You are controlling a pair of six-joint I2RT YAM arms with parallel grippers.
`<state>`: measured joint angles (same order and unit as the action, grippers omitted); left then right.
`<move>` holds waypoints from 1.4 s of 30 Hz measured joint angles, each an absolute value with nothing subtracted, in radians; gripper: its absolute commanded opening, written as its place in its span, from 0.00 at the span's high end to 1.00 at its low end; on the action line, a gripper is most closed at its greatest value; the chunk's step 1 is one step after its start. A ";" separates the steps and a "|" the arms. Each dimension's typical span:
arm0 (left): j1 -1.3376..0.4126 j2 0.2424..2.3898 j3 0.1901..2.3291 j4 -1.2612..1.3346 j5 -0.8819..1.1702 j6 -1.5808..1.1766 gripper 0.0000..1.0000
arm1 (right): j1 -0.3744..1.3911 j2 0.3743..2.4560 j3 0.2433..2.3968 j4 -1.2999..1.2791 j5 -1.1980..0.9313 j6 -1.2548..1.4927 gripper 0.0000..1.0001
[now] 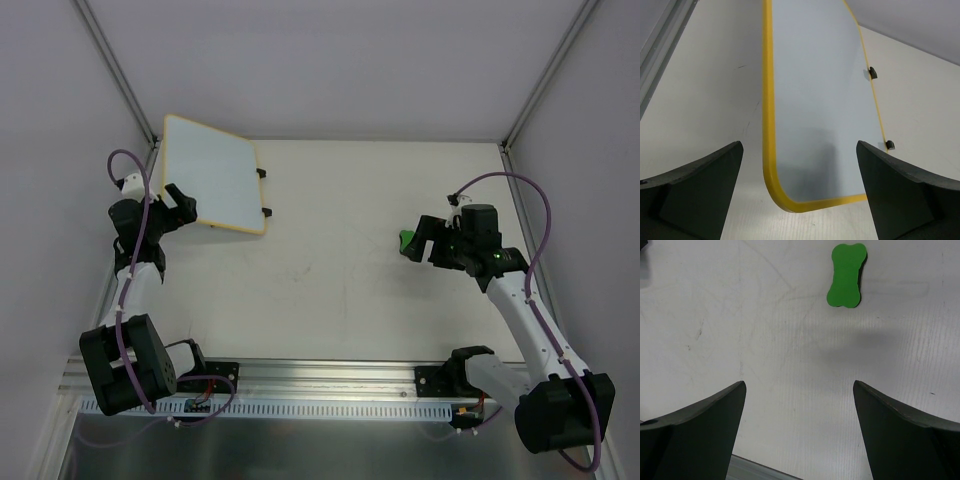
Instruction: Erase the whiteboard
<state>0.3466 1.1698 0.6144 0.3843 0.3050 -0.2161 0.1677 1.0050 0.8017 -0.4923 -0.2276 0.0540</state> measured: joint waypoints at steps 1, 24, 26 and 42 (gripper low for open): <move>0.347 1.170 0.616 0.376 0.304 -0.216 0.01 | 0.168 1.005 0.802 -0.492 -0.228 0.056 0.07; 0.332 1.001 0.995 -0.181 0.199 -0.187 0.01 | 0.167 0.945 1.109 -0.639 0.018 -0.027 0.01; 0.317 0.992 1.089 -0.253 0.199 -0.175 0.01 | 0.167 0.945 1.204 -0.665 0.085 -0.062 0.01; 0.127 0.903 1.864 -0.627 0.197 -0.036 0.01 | 0.233 0.815 1.675 -0.691 0.395 -0.359 0.01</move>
